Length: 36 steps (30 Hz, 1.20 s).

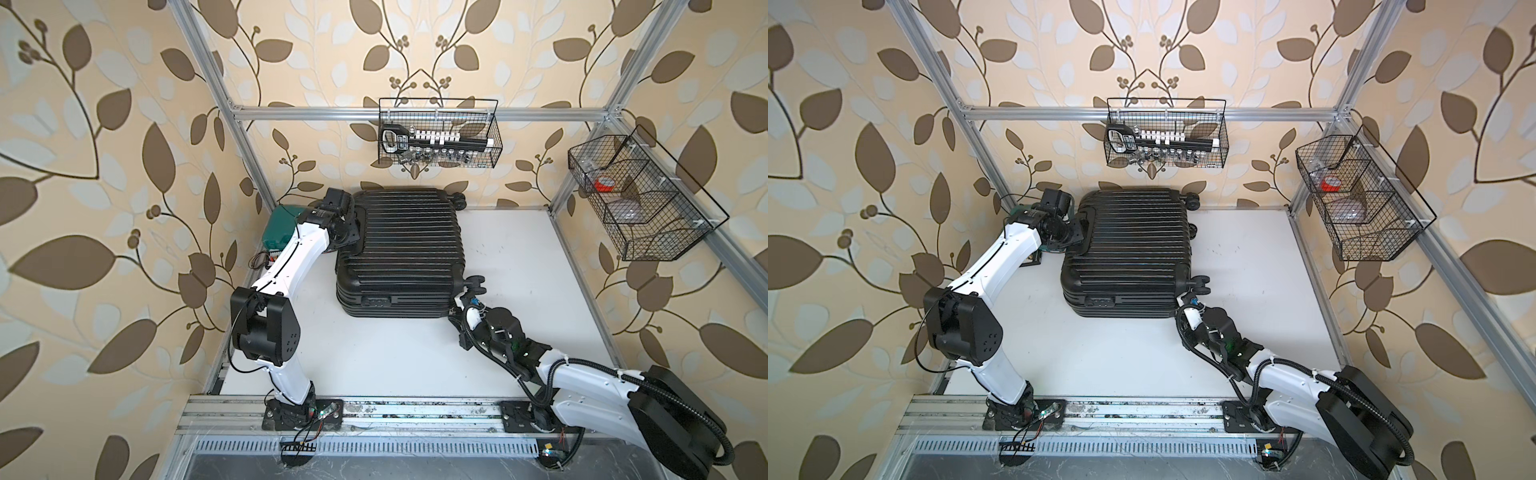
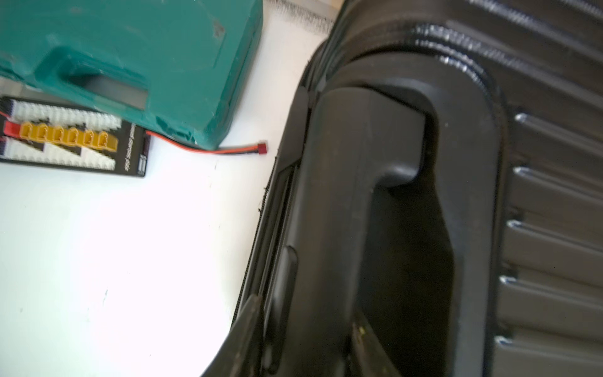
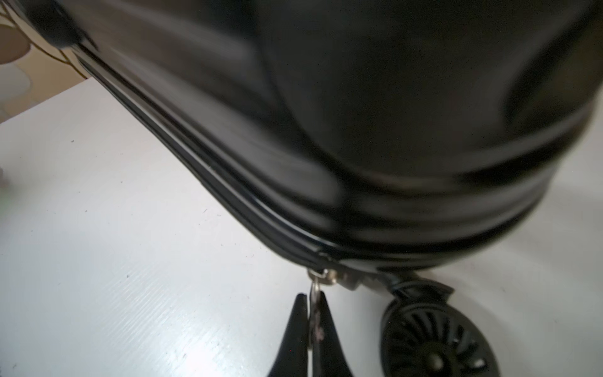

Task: Close the suitcase zippers
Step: Zip the zipper on the suitcase.

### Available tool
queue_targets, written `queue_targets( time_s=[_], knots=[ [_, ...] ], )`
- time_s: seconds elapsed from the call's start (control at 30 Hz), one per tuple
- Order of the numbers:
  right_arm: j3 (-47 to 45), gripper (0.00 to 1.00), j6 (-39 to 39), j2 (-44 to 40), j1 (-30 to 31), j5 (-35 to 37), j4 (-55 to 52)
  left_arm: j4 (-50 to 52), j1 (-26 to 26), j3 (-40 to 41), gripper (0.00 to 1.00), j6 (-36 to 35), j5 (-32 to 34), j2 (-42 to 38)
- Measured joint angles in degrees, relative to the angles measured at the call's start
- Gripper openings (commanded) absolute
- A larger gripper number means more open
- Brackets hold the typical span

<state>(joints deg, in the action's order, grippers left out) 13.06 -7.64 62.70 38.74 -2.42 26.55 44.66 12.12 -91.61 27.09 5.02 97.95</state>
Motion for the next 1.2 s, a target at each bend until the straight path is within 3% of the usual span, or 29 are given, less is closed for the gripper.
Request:
queue_targets(
  time_s=[0.27,0.5,0.87,1.2],
  knots=[
    [0.2,0.0,-3.1,3.0,-8.4,-7.4,4.6,-5.4,1.0,7.7,0.14,4.8,-0.2,-3.9],
    [1.0,0.0,-3.7,5.3,-11.9,-12.6,6.6,-5.9,0.9,8.7,0.11,5.0,-0.5,-4.6],
    [2.9,0.0,0.1,5.4,-3.9,-5.4,4.5,-7.1,1.6,9.9,0.07,9.1,-1.3,-5.2],
    [4.6,0.0,1.6,6.1,3.1,0.2,2.7,-4.5,9.1,9.9,0.06,21.7,4.0,-5.7]
  ],
)
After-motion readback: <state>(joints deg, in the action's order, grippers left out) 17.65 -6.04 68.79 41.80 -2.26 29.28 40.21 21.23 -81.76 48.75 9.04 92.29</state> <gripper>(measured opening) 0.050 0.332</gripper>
